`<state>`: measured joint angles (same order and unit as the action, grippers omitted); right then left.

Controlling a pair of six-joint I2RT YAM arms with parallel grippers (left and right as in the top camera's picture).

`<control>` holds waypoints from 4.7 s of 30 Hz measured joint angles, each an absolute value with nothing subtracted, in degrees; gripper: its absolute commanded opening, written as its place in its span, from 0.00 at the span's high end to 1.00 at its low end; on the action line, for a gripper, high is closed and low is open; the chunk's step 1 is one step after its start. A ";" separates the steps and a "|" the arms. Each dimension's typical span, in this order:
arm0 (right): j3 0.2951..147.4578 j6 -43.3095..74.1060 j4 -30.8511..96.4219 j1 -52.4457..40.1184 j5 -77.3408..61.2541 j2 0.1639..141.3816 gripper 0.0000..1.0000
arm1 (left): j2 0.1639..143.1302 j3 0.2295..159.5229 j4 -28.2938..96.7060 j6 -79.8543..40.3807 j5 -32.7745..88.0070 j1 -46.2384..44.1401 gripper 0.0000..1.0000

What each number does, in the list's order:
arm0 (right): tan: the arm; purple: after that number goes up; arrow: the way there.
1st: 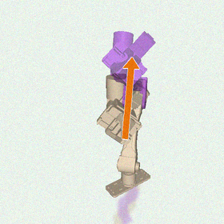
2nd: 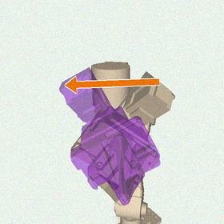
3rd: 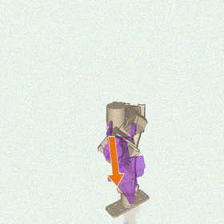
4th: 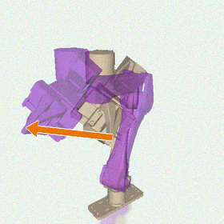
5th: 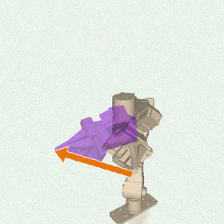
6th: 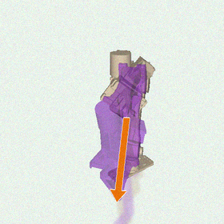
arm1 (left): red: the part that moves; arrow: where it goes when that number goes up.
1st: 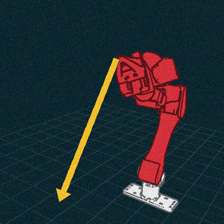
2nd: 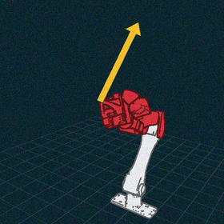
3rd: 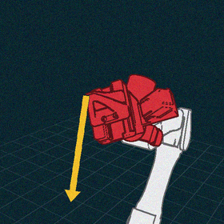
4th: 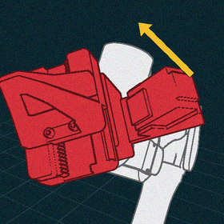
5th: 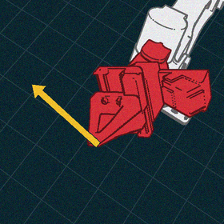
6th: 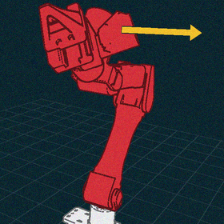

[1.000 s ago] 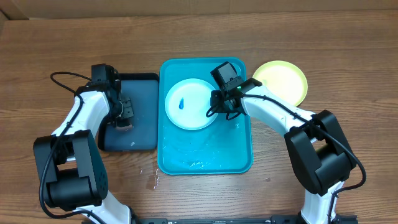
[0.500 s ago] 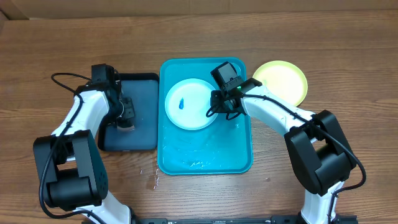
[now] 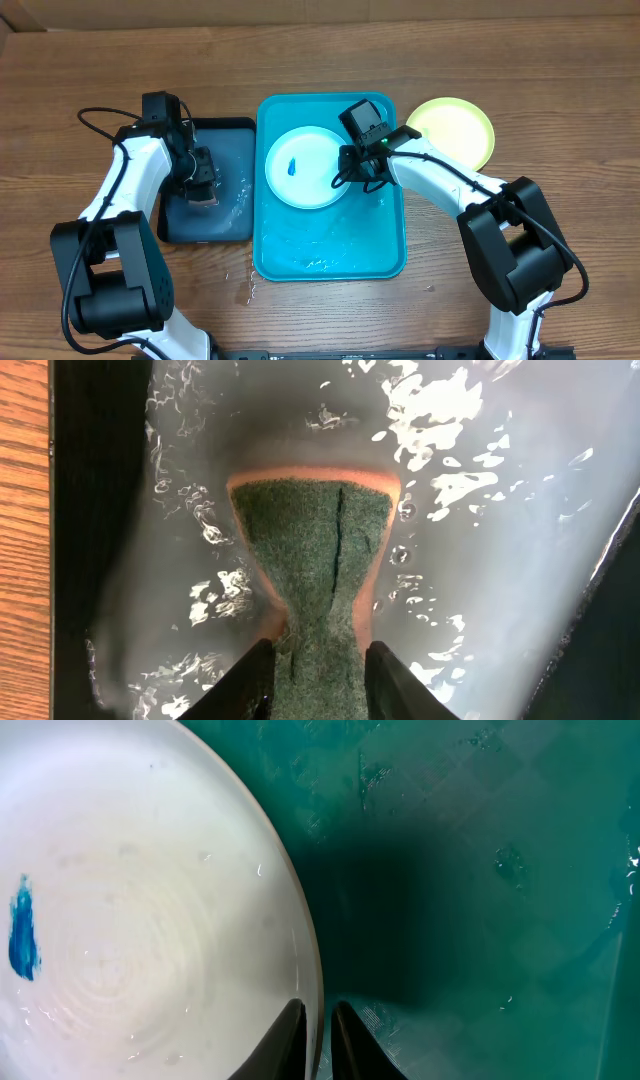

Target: Clean dirty plates on tray and stack at the side

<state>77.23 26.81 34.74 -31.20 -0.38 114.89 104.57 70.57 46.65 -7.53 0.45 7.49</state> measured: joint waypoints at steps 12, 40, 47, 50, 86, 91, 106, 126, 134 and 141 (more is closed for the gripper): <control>77.23 26.79 34.72 -31.20 -0.38 114.89 0.88 | 104.57 69.28 44.95 -7.51 0.45 7.49 0.75; 77.23 26.81 34.74 -31.20 -0.38 114.89 0.88 | 104.57 65.60 40.58 -7.42 0.43 7.49 0.77; 77.23 26.81 34.74 -31.20 -0.38 114.89 0.88 | 104.57 65.60 40.58 -7.53 0.45 7.49 0.85; 77.23 26.79 34.74 -31.20 -0.38 114.89 0.88 | 104.57 65.60 40.45 -7.51 0.43 7.49 0.86; 77.23 26.94 34.63 -31.20 -0.40 114.89 0.80 | 91.72 66.08 41.54 -7.49 0.45 7.49 0.96; 77.23 26.96 34.54 -31.20 -0.38 114.89 0.71 | 87.20 66.17 41.63 -7.46 0.45 7.49 0.96; 77.23 26.85 33.67 -31.20 -0.01 114.89 0.91 | 85.19 66.17 42.02 -7.46 0.45 7.49 0.96; 77.23 26.94 33.58 -31.20 -1.06 114.89 0.87 | 85.19 66.17 41.15 -8.58 -1.61 6.72 0.96; 77.23 26.96 33.61 -31.22 -1.21 114.89 0.87 | 85.19 66.17 40.34 -10.11 -8.91 1.63 0.96; 77.23 26.94 33.63 -31.20 -1.41 114.89 0.82 | 85.19 66.17 34.81 -11.60 -6.98 -7.42 0.96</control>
<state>77.23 26.94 33.63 -31.20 -1.41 114.89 85.19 66.17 34.81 -11.60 -6.98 -7.42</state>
